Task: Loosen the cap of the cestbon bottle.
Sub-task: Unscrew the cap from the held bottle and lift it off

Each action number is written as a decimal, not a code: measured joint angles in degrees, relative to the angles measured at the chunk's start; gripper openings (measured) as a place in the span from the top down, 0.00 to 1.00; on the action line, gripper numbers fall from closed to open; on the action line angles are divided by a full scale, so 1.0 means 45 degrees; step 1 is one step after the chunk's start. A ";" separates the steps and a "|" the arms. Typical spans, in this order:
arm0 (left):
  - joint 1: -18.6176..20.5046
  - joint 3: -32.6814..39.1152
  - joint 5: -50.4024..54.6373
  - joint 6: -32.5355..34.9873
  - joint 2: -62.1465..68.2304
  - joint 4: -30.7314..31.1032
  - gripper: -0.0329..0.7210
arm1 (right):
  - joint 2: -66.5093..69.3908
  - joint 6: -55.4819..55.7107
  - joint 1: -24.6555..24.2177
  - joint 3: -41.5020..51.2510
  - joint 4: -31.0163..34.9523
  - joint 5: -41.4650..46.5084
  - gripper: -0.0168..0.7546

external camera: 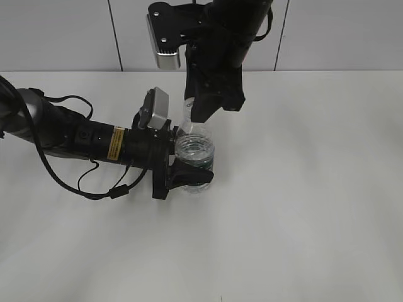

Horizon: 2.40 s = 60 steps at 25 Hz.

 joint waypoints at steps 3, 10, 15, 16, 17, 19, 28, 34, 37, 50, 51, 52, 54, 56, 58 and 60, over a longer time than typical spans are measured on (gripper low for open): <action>0.0000 0.0000 0.0000 0.0000 0.0000 0.0000 0.41 | 0.0000 0.0000 0.0000 0.0000 0.0000 0.0005 0.59; 0.0000 0.0000 -0.0014 0.0000 0.0000 0.0023 0.41 | 0.0000 0.0041 0.0000 0.0000 0.0012 0.0016 0.59; 0.0000 0.0000 -0.0014 0.0000 0.0000 0.0023 0.41 | 0.0000 0.0066 0.0000 0.0000 0.0012 0.0016 0.58; 0.0000 0.0000 -0.0014 0.0000 0.0000 0.0023 0.41 | 0.0000 0.0066 0.0000 0.0000 0.0012 0.0016 0.58; 0.0000 0.0000 -0.0026 -0.0023 0.0000 0.0023 0.41 | 0.0000 0.0066 0.0000 0.0000 0.0012 0.0016 0.58; 0.0000 0.0000 -0.0026 -0.0029 0.0000 0.0023 0.41 | 0.0000 0.0078 0.0000 0.0000 0.0012 0.0016 0.58; 0.0000 0.0000 -0.0051 -0.0099 0.0000 0.0036 0.41 | 0.0000 0.0092 0.0000 0.0000 -0.0012 0.0016 0.55; 0.0000 0.0000 -0.0090 -0.0186 0.0000 0.0045 0.41 | 0.0000 0.0178 0.0000 0.0000 -0.0103 0.0054 0.50; 0.0000 0.0000 -0.0090 -0.0186 0.0000 0.0045 0.41 | -0.0088 0.0178 0.0000 0.0000 -0.0078 0.0083 0.50; 0.0000 0.0000 -0.0090 -0.0214 0.0000 0.0034 0.41 | -0.0567 0.1135 0.0000 0.0000 0.0063 0.0147 0.50; 0.0000 0.0000 -0.0090 -0.0223 0.0000 0.0034 0.41 | -0.0640 0.1248 0.0000 0.0000 0.0063 0.0147 0.50; 0.0000 0.0000 -0.0090 -0.0223 0.0000 0.0034 0.41 | -0.0695 0.1468 0.0000 0.0000 0.0036 0.0147 0.50; 0.0000 0.0000 -0.0090 -0.0227 0.0000 0.0034 0.41 | -0.0838 0.2184 0.0000 -0.0032 -0.0145 0.0147 0.50; 0.0000 0.0000 -0.0090 -0.0238 0.0000 0.0034 0.41 | -0.0880 0.3313 0.0000 -0.0263 -0.0349 0.0147 0.50; 0.0000 0.0000 -0.0090 -0.0238 0.0000 0.0034 0.41 | -0.0880 0.4830 0.0000 -0.0640 -0.0520 0.0147 0.50; 0.0000 0.0000 -0.0090 -0.0238 0.0000 0.0034 0.41 | -0.0880 0.6697 0.0000 -0.1043 -0.0690 0.0147 0.50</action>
